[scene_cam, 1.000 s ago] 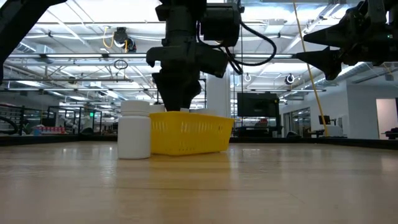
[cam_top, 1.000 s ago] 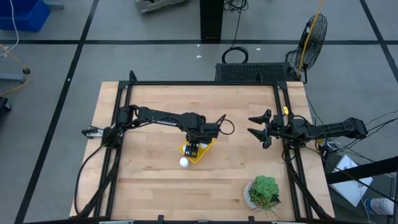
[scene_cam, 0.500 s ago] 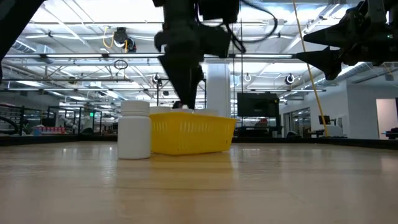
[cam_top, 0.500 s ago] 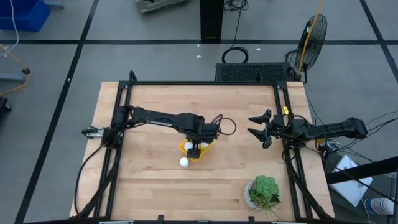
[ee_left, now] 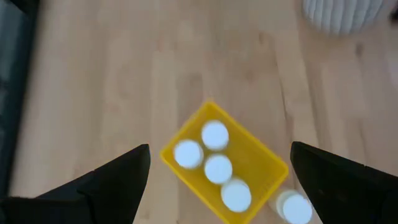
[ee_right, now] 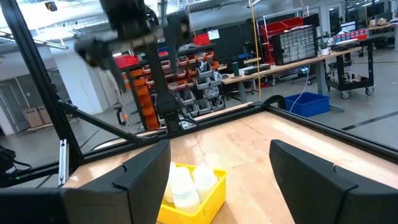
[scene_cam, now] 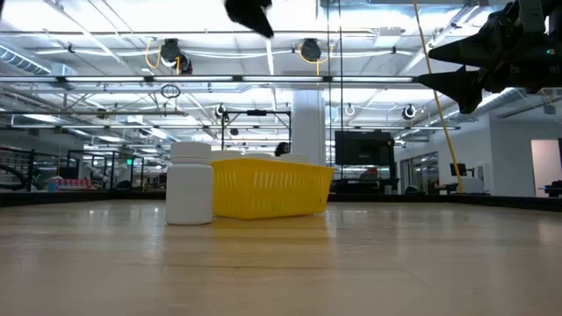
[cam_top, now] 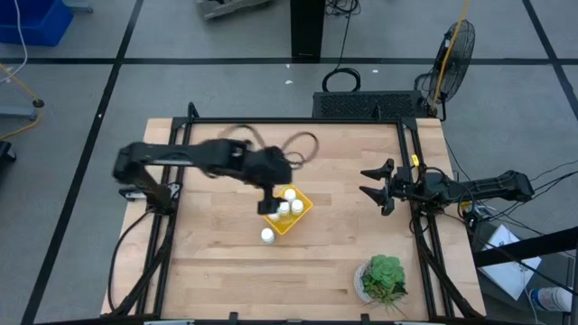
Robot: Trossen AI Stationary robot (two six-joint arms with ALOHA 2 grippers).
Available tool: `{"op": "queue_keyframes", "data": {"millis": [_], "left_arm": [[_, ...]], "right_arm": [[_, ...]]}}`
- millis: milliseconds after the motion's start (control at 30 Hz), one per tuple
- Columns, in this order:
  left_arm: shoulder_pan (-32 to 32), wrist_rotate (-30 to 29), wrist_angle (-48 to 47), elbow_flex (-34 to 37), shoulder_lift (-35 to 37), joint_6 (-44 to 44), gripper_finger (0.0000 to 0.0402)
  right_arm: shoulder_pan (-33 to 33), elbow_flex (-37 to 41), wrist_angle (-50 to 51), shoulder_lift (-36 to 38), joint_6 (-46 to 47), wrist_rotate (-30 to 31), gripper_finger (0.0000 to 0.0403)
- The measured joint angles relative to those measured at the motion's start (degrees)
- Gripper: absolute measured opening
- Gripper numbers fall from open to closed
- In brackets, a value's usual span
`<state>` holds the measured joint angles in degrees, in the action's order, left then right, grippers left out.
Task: Pick and place pill bottles into a basket
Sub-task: Put the white medicine bottle into the yellow bin
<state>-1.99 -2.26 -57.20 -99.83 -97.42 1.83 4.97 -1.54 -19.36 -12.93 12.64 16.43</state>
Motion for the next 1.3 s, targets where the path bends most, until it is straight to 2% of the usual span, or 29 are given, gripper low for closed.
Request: {"op": "queue_keyframes", "data": {"millis": [100,200,433,600,767,900,1033,1167,1300], "left_arm": [[-0.4,-1.9,6.2,6.9,7.6,0.3,0.0390],[-0.4,-4.7,12.2,16.9,16.4,-0.4,0.0390],[-0.2,-15.7,33.9,46.6,41.1,-5.4,0.0390],[-0.2,-16.3,47.3,63.1,55.7,-7.1,0.0390],[-0.2,-16.3,51.3,72.7,65.4,-9.7,0.0390],[-0.2,-16.3,51.5,76.9,70.5,-11.4,0.0390],[-0.4,-15.3,53.0,79.1,72.0,-15.0,0.0390],[-1.6,-10.9,54.8,79.6,67.7,-19.1,0.0390],[-5.1,-6.9,54.8,76.4,58.6,-21.1,0.0390]], "right_arm": [[0.0,0.0,0.0,0.0,0.2,-0.1,0.0265],[0.0,0.0,0.0,0.0,0.2,0.0,0.0265],[0.0,0.0,-3.0,0.0,0.2,-0.1,0.0265],[0.0,0.0,-4.5,0.0,0.2,-0.1,0.0265],[0.0,0.0,-4.9,0.0,0.5,0.1,0.0265],[0.0,0.0,-6.3,0.0,1.2,0.3,0.0265],[0.0,0.0,-6.4,0.0,1.3,0.5,0.0265],[0.0,0.0,-6.2,0.0,1.3,2.5,0.0265],[0.0,0.0,-5.8,-0.2,1.3,3.1,0.0265]]}}
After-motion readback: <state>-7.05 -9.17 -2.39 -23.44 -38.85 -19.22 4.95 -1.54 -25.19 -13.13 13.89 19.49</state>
